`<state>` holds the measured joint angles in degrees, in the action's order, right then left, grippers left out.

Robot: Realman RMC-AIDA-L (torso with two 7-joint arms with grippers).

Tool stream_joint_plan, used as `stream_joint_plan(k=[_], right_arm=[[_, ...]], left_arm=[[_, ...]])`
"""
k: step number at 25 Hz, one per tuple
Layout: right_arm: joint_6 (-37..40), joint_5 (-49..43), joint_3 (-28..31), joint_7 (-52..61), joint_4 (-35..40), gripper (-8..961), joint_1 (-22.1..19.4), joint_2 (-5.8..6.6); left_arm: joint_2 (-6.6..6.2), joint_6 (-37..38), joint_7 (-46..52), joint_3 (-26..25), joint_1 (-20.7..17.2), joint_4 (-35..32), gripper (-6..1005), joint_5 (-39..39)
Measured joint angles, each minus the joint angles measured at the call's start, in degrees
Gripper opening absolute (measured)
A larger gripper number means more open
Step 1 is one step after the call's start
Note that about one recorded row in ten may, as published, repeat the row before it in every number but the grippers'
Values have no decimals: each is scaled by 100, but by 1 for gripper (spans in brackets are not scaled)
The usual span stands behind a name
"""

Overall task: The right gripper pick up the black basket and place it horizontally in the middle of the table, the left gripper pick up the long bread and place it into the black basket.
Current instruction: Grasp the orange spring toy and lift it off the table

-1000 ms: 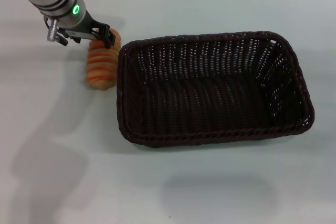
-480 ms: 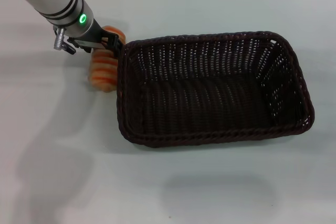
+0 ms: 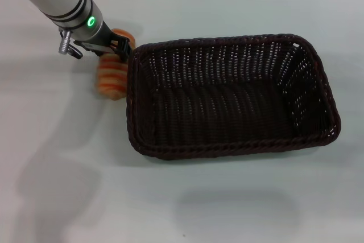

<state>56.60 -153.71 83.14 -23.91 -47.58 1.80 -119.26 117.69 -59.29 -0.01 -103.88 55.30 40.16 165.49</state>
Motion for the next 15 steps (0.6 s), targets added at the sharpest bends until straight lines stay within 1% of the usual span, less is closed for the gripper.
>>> stream_joint_plan(k=[4, 5, 7, 8, 9, 12, 13, 15], right_arm=[[0, -6, -8, 0, -10, 458, -14, -2], [0, -6, -11, 0, -15, 458, -18, -4], [0, -6, -19, 0, -18, 458, -22, -5], [0, -5, -25, 0, -20, 458, -22, -5], [0, -5, -25, 0, -20, 458, -22, -5], [-1, -3, -27, 0, -26, 458, -20, 1], [0, -1, -27, 0, -43, 458, -14, 3], [0, 0, -15, 0, -59, 458, -7, 4]], left_arm=[[-1, -5, -12, 1, -23, 52, 538, -1], [-22, -22, -27, -19, -214, 468, 513, -1], [-38, -40, -85, -88, -405, 848, 480, 1], [-45, -101, -246, -273, -616, 1312, 473, -6], [-45, -101, -246, -273, -616, 1312, 466, -6], [-25, -479, -949, -1003, -735, 1841, 445, -168], [-11, -815, -1462, -1408, -741, 2061, 438, -403], [-25, -1461, -2156, -1836, -739, 2462, 424, -964]])
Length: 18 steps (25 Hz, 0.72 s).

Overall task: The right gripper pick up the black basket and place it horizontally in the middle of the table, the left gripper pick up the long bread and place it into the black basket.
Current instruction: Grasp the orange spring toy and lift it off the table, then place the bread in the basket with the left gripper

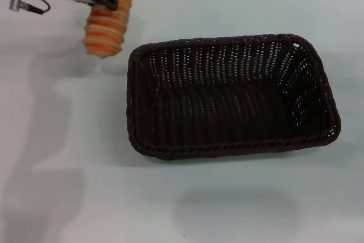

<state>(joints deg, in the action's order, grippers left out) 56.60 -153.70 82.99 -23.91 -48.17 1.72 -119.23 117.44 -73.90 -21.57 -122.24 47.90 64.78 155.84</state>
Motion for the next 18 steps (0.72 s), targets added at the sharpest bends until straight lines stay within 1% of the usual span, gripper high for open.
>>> stream_joint_plan(k=[1, 2, 4, 6, 8, 9, 12, 13, 14, 16, 17, 18], right_arm=[[0, 0, 0, 0, 0, 458, 0, 0], [0, 1, 7, 0, -1, 458, 5, 0], [-2, 2, 13, 0, -1, 458, 18, -1], [-6, 2, 14, 0, -1, 458, 25, -2], [-6, 3, 16, 0, -4, 458, 34, -3], [-6, 3, 16, 0, -4, 458, 34, -3], [-5, 3, 7, 0, -13, 458, 38, -4], [-4, 3, 0, 0, -15, 458, 39, -4], [-4, 3, 0, 0, -15, 458, 39, -4], [-3, 4, -1, 0, -17, 458, 39, -4], [-4, 6, -2, 0, -19, 458, 39, -4], [-3, 6, -3, 0, -22, 458, 39, -4]], left_arm=[[0, 0, 0, 0, 0, 0, 416, 0], [-20, -474, -334, -147, -11, 345, 408, -450], [-22, -581, -395, -165, -16, 426, 393, -553], [-25, -1089, -644, -198, -23, 830, 377, -1029], [-24, -1445, -771, -189, 10, 1051, 369, -1369], [-24, -1445, -771, -189, 10, 1051, 366, -1369], [10, -1915, -895, -119, 77, 1253, 355, -1884], [30, -2045, -920, 61, 84, 1258, 351, -2160], [30, -2045, -920, 61, 84, 1258, 347, -2160], [51, -2033, -936, 361, 39, 1183, 339, -2475], [59, -1973, -948, 525, 2, 1122, 336, -2640], [75, -1772, -984, 844, -83, 1008, 332, -2910]])
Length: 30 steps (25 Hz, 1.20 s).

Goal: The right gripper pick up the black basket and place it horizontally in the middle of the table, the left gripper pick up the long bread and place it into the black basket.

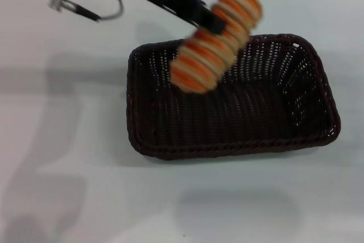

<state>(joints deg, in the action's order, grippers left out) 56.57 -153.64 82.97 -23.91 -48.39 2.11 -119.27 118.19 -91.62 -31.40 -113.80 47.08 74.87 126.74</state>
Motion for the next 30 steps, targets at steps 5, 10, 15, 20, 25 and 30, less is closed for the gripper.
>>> stream_joint_plan(k=[5, 10, 15, 20, 25, 30], right_arm=[[4, -7, -10, 0, -31, 458, -6, 0], [4, -12, -10, 0, -71, 458, -45, 0], [4, -22, -8, 0, -138, 458, -102, 0], [4, -25, -8, 0, -139, 458, -106, 0], [69, -1, -7, 0, -87, 458, -74, 0], [51, 9, 44, -2, -24, 458, 37, 0]], left_arm=[[10, 518, -6, 502, -158, -240, 275, -139], [11, 835, -172, 548, -225, -780, 268, -290], [12, 870, -295, 556, -342, -833, 414, -451], [19, 973, -511, 545, -477, -758, 640, -683], [14, 1988, -1096, 513, -1020, -397, 837, -1163], [16, 2594, -1312, 566, -1259, -325, 858, -1301]])
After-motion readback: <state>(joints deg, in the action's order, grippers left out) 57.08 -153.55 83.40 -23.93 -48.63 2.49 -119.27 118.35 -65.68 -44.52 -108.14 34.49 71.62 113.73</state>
